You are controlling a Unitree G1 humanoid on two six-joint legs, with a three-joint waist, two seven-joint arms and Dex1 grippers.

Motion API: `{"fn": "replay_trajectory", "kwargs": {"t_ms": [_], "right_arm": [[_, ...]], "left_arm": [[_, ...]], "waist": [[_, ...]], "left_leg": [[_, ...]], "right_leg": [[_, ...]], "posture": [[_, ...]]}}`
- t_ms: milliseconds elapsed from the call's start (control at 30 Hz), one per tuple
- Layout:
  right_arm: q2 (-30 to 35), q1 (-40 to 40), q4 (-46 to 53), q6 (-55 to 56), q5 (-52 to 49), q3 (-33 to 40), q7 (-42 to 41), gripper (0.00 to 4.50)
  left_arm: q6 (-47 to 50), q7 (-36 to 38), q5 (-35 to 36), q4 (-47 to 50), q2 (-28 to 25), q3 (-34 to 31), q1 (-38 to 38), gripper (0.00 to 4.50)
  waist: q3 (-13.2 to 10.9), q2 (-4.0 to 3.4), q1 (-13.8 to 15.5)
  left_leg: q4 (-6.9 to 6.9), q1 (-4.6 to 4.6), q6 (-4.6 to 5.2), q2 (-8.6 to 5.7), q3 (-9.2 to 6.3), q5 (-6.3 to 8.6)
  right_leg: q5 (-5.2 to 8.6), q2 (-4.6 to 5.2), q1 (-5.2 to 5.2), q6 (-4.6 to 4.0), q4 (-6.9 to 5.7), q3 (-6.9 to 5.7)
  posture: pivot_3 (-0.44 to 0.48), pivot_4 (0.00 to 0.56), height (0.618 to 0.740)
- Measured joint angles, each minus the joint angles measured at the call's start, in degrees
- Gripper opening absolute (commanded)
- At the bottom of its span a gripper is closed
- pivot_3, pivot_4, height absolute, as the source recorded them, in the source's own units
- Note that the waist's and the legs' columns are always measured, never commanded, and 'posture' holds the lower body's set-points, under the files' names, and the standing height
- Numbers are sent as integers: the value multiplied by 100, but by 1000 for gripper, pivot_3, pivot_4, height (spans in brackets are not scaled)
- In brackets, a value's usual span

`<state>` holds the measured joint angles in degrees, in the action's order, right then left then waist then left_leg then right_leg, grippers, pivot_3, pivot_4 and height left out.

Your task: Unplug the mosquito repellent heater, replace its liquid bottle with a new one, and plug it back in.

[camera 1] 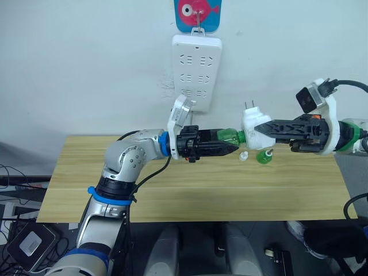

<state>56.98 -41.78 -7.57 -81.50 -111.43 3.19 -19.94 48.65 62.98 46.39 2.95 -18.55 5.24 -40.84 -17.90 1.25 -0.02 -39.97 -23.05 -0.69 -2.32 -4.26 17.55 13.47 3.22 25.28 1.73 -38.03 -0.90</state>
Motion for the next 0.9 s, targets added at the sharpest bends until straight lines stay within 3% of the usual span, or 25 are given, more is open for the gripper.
{"fn": "replay_trajectory", "kwargs": {"t_ms": [867, 900], "right_arm": [[0, -163, 604, 441, 226, -60, 367, 2969], [-1, -163, 604, 429, 226, -66, 365, 3319]], "left_arm": [[-258, 127, -348, -38, 60, -124, 58, 2260], [-255, 136, -349, -38, 60, -124, 69, 2260]], "waist": [[0, 0, -6], [0, 0, -6]], "left_leg": [[0, 0, 0, 0, -1, 0], [0, 0, 0, 0, -1, 0]], "right_leg": [[0, 0, 0, 0, 1, -2], [0, 0, 0, 0, 1, -2]], "posture": [[9, 297, 740], [9, 297, 740]]}}
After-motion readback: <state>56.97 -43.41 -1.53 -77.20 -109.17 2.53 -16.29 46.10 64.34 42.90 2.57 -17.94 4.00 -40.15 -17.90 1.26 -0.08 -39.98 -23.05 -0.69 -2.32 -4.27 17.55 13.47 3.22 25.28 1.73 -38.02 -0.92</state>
